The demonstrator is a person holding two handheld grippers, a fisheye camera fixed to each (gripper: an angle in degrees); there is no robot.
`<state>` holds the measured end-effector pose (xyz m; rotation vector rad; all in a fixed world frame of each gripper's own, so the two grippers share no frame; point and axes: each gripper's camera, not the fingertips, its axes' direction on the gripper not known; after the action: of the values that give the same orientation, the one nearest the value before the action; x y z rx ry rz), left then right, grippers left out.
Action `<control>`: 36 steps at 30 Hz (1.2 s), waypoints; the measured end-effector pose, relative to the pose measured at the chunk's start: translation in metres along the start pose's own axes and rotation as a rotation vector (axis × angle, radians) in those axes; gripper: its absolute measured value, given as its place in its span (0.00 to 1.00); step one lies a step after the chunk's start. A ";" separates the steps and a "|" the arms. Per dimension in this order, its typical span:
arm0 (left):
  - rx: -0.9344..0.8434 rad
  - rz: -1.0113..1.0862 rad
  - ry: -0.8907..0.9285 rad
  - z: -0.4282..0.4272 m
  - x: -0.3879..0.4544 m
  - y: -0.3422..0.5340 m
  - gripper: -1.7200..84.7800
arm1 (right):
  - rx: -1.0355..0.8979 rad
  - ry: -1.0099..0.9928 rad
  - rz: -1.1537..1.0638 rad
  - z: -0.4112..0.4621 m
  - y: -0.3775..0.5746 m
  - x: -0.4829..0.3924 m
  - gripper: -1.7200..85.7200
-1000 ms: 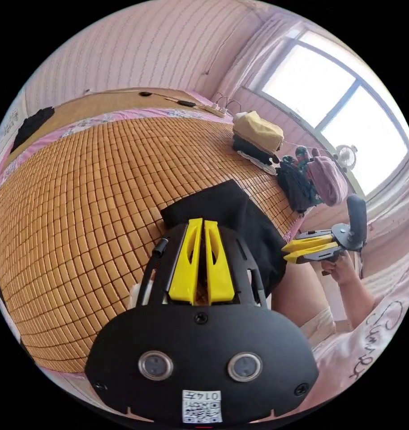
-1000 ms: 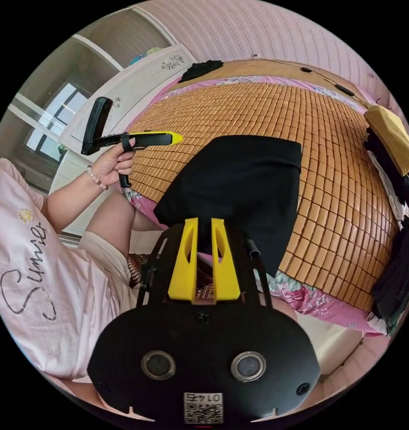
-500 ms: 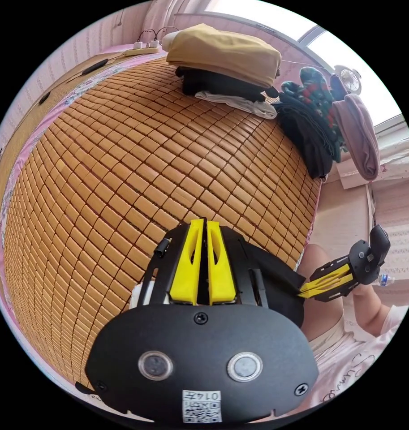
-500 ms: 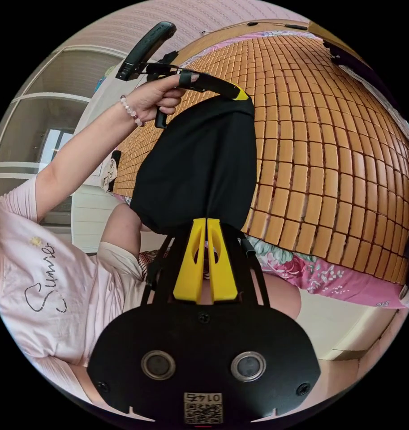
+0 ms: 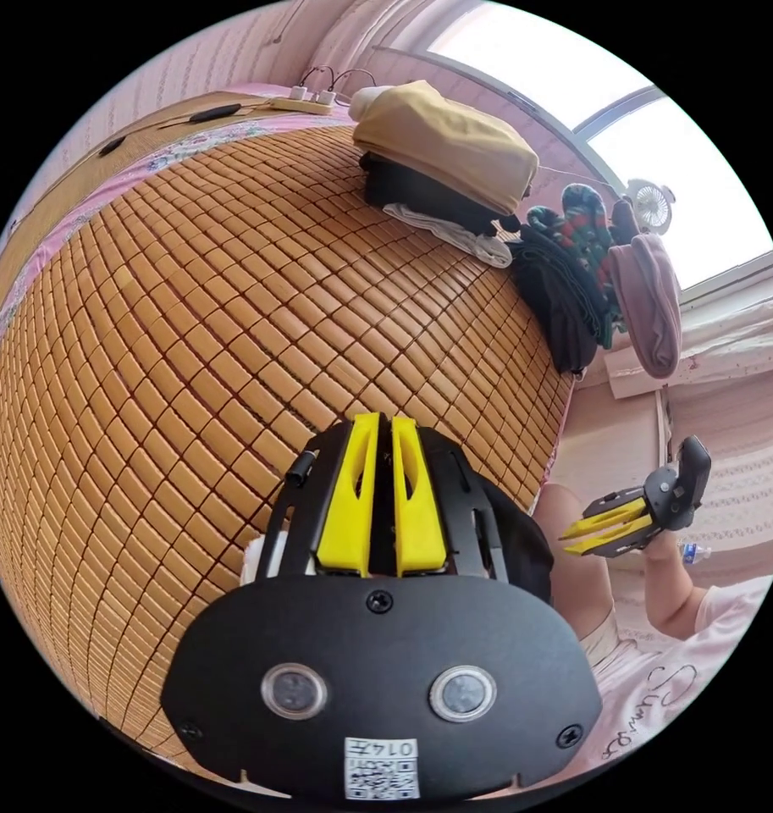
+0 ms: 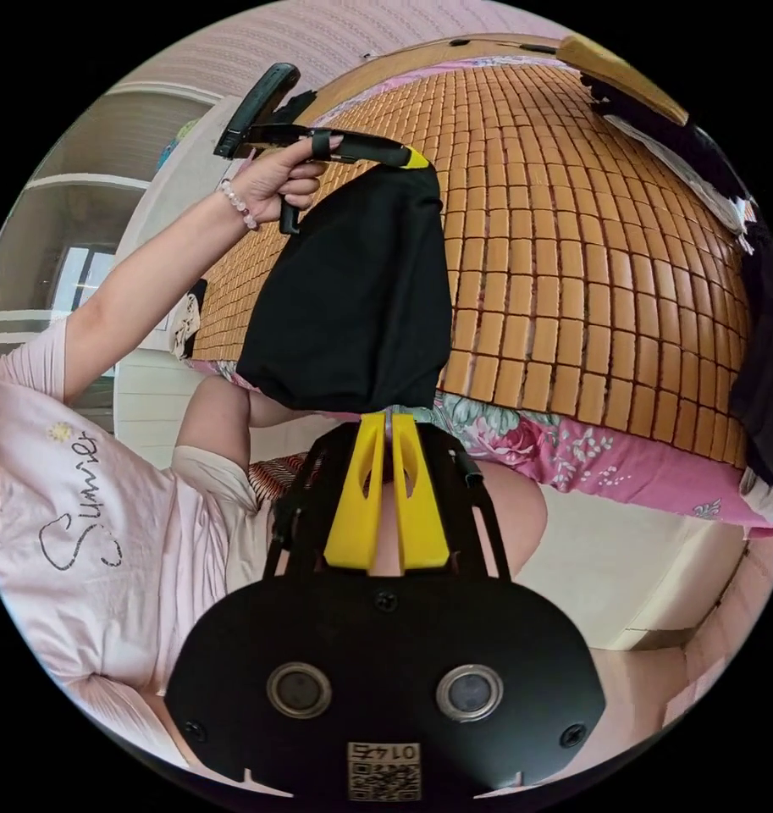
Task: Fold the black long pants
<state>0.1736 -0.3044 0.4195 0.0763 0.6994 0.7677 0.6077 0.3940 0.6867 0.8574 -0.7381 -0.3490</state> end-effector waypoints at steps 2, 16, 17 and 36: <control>-0.006 0.014 -0.034 -0.011 0.003 -0.002 0.07 | 0.027 -0.012 0.033 -0.006 -0.008 0.017 0.10; -0.120 0.015 -0.050 0.001 0.016 -0.008 0.02 | -0.105 -0.140 -0.037 0.041 -0.047 0.066 0.03; -0.089 0.006 -0.071 -0.005 0.016 -0.004 0.02 | -0.102 -0.153 -0.033 0.039 -0.045 0.067 0.03; 0.033 0.098 0.057 -0.131 0.106 0.245 0.03 | 0.032 -0.113 -0.141 0.055 -0.065 0.048 0.02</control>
<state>-0.0016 -0.0796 0.3349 0.1195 0.7670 0.8554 0.6032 0.2966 0.6811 0.9277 -0.7914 -0.5163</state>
